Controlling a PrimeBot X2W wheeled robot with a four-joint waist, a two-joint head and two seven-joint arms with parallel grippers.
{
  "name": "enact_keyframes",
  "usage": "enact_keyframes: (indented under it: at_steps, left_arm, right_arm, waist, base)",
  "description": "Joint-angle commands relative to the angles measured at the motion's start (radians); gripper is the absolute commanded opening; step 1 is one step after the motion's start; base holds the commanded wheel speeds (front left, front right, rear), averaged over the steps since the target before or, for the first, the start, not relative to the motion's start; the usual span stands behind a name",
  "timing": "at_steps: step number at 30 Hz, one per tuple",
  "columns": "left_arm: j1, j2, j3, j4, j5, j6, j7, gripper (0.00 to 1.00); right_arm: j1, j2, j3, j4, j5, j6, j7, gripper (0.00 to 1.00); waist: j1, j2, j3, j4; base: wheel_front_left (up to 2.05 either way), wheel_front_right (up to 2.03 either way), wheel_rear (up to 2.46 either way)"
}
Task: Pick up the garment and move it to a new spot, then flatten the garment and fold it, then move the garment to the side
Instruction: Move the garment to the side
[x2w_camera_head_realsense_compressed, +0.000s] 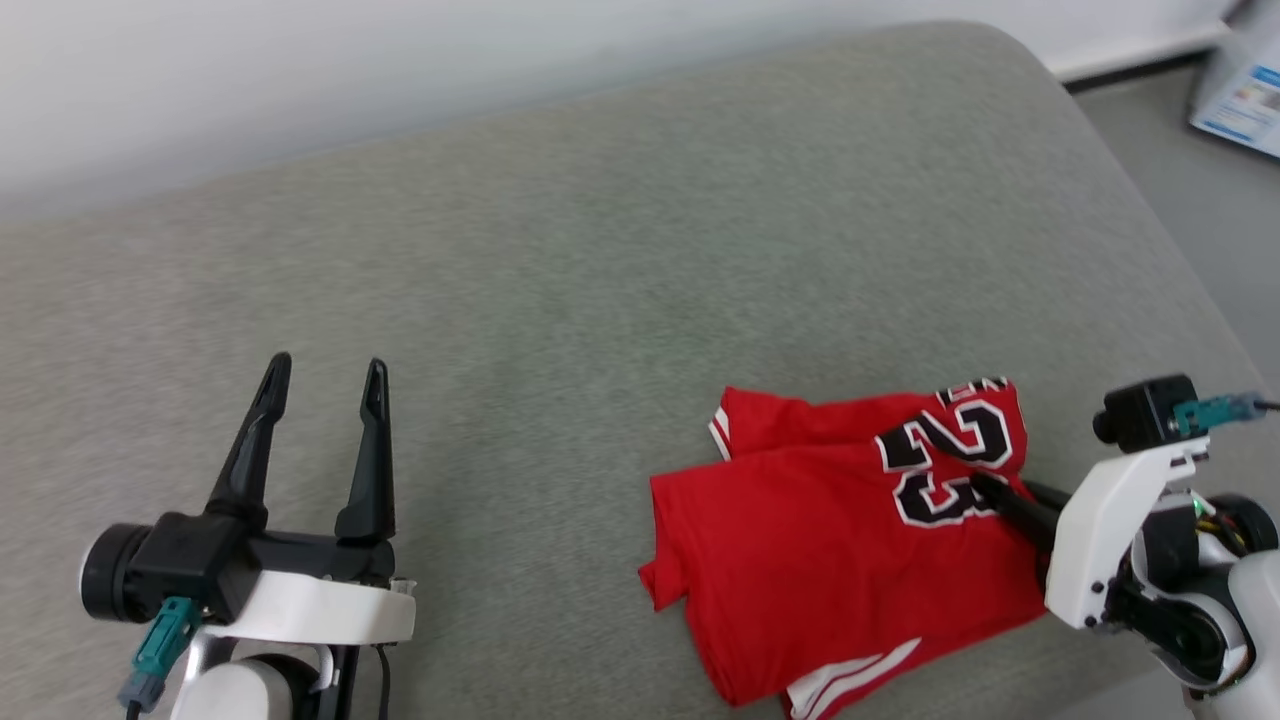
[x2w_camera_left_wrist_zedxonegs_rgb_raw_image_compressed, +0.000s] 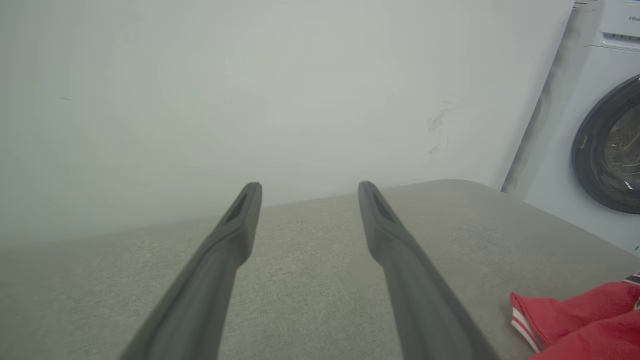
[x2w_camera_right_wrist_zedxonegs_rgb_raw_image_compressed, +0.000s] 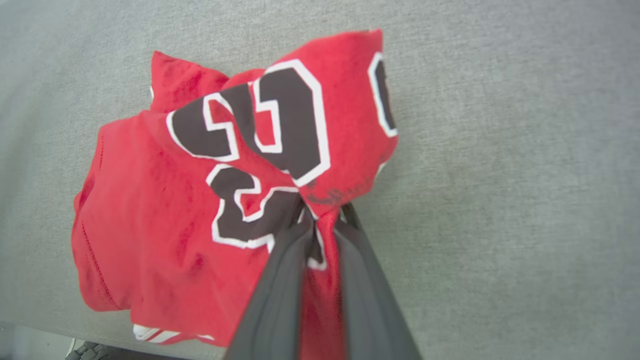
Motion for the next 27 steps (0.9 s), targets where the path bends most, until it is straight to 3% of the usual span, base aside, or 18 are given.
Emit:
enact_keyframes:
  at_steps: [1, 5, 10, 20, 27]
  left_arm:
    - [-0.022, 0.013, -0.005, -0.011, 0.012, -0.001, 0.006, 1.00]
    - [-0.042, 0.042, -0.008, -0.052, 0.023, -0.004, 0.035, 1.00]
    - [-0.083, 0.073, -0.021, -0.115, 0.028, -0.011, 0.077, 1.00]
    - [-0.231, 0.160, -0.035, -0.234, 0.033, -0.024, 0.156, 1.00]
    - [-0.284, 0.192, -0.044, -0.280, 0.029, -0.026, 0.182, 1.00]
  right_arm:
    - [-0.031, 0.002, 0.006, 0.008, -0.001, -0.001, -0.019, 0.00]
    - [-0.102, 0.006, 0.021, 0.044, -0.002, -0.001, -0.071, 0.00]
    - [-0.206, -0.014, -0.004, 0.106, -0.029, -0.001, -0.141, 0.00]
    - [-0.416, -0.087, -0.171, 0.257, -0.116, -0.001, -0.230, 0.00]
    - [-0.480, -0.151, -0.291, 0.337, -0.212, -0.001, -0.256, 0.00]
  waist:
    - [-0.0001, 0.0000, 0.080, -0.101]
    - [-0.0001, 0.0000, 0.136, -0.156]
    - [-0.0001, 0.0000, 0.215, -0.174]
    - [-0.0001, 0.0000, 0.413, -0.106]
    - [-0.0001, 0.0000, 0.486, -0.071]
  base:
    - [0.00, 0.00, 0.00]
    - [0.00, 0.00, 0.00]
    - [0.00, 0.00, 0.00]
    - [0.00, 0.00, 0.00]
    - [0.00, 0.00, 0.00]
